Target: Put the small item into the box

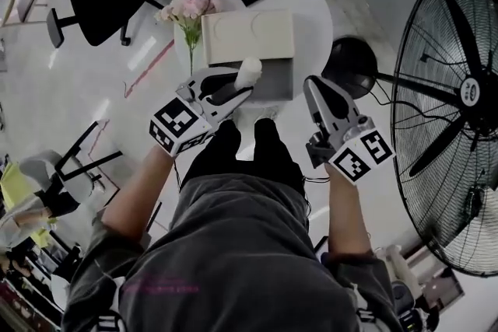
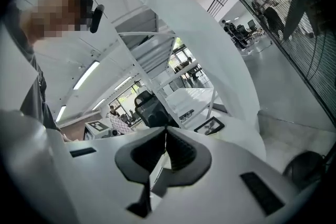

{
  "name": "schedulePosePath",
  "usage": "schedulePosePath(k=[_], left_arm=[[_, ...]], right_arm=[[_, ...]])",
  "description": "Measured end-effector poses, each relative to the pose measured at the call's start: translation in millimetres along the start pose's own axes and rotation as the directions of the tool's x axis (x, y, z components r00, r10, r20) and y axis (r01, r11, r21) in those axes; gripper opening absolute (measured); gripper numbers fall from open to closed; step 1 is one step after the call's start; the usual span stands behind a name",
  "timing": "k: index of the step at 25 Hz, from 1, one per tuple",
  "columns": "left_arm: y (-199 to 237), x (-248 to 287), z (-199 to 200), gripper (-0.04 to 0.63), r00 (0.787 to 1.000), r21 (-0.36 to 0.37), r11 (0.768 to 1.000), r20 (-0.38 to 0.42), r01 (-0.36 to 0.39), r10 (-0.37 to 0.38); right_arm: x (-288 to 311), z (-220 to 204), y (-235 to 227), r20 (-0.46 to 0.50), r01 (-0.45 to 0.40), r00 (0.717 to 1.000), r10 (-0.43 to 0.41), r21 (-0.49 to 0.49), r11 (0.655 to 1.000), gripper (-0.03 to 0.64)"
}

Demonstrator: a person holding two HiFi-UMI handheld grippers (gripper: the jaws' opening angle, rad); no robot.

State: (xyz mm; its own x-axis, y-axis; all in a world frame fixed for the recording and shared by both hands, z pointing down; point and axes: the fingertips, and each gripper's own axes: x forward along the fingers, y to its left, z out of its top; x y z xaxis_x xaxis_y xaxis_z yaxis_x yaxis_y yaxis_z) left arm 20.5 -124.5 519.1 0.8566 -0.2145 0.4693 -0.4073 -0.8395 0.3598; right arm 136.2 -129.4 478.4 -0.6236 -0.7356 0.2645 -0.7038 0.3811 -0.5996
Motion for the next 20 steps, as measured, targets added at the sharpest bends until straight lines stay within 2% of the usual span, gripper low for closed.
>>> schedulePosePath(k=[6, 12, 15, 20], left_arm=[[2, 53, -40, 0.135, 0.994, -0.04, 0.999, -0.107, 0.015, -0.019], [10, 83, -85, 0.135, 0.973, -0.05, 0.999, -0.23, 0.018, -0.029], [18, 98, -106, 0.135, 0.955, -0.032, 0.999, -0.297, -0.003, -0.006], [27, 122, -133, 0.135, 0.913, -0.013, 0.999, -0.406, -0.046, 0.037]], right_arm=[[-7, -9, -38, -0.024, 0.0, 1.0, 0.0, 0.031, 1.0, 0.021], [-10, -25, -60, -0.054, 0.013, 0.998, -0.009, 0.061, 0.998, 0.021], [-11, -33, -71, -0.067, 0.017, 0.998, -0.012, 0.074, 0.997, 0.021], [-18, -43, -87, -0.089, 0.026, 0.996, -0.018, 0.089, 0.996, 0.021]])
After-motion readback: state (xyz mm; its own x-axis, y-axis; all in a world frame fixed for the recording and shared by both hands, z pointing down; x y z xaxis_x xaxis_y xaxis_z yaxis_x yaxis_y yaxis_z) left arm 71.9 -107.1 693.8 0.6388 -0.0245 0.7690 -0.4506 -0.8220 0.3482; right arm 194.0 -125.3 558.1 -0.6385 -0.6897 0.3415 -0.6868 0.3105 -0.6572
